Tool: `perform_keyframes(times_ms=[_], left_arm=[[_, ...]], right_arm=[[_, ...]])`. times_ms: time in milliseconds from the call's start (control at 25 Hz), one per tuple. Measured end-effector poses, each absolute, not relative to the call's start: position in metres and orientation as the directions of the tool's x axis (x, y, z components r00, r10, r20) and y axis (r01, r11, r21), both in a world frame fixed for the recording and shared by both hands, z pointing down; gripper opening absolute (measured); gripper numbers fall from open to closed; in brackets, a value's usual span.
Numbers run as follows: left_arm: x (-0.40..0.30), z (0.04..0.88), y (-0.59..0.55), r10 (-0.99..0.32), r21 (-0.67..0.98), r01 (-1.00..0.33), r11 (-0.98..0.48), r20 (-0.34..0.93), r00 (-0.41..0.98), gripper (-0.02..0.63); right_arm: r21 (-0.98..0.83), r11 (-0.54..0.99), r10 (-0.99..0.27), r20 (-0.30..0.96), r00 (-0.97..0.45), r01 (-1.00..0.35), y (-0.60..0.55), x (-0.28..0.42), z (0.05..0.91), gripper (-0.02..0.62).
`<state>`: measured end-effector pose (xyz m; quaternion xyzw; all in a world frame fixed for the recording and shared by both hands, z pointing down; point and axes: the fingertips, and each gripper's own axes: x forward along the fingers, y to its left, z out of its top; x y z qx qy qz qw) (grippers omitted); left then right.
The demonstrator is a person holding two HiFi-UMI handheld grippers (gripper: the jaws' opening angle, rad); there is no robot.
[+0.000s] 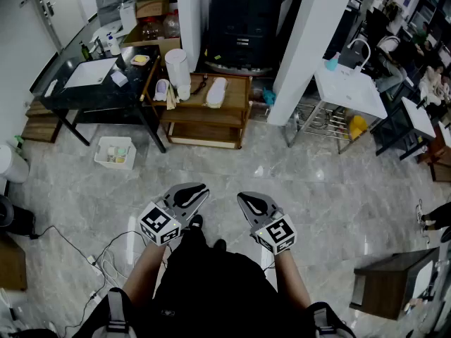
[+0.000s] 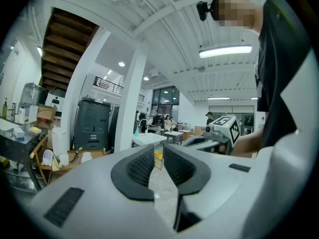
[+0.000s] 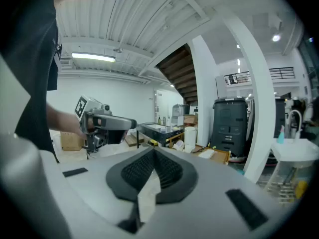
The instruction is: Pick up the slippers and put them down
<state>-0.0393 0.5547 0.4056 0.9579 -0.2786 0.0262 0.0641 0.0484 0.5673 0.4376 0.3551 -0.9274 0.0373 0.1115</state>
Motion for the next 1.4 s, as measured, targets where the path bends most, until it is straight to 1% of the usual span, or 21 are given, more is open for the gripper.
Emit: perform_keyframes(times_ms=[920,1400], left_arm=[[-0.045,0.405,0.547,-0.543,0.095,-0.551,-0.829,0.098,0.834,0.064],[-0.049,0.415,0.521,-0.527,0.134,-0.539,-0.831,0.118,0.842,0.064]], right_arm=[[-0.003,0.762,-0.631,0.218,-0.744,-0.647,0.558,0.037,0.436,0.008],[-0.034,0.757,-0.625,0.252,-0.739,-0.652,0.534,0.034,0.446,0.008]])
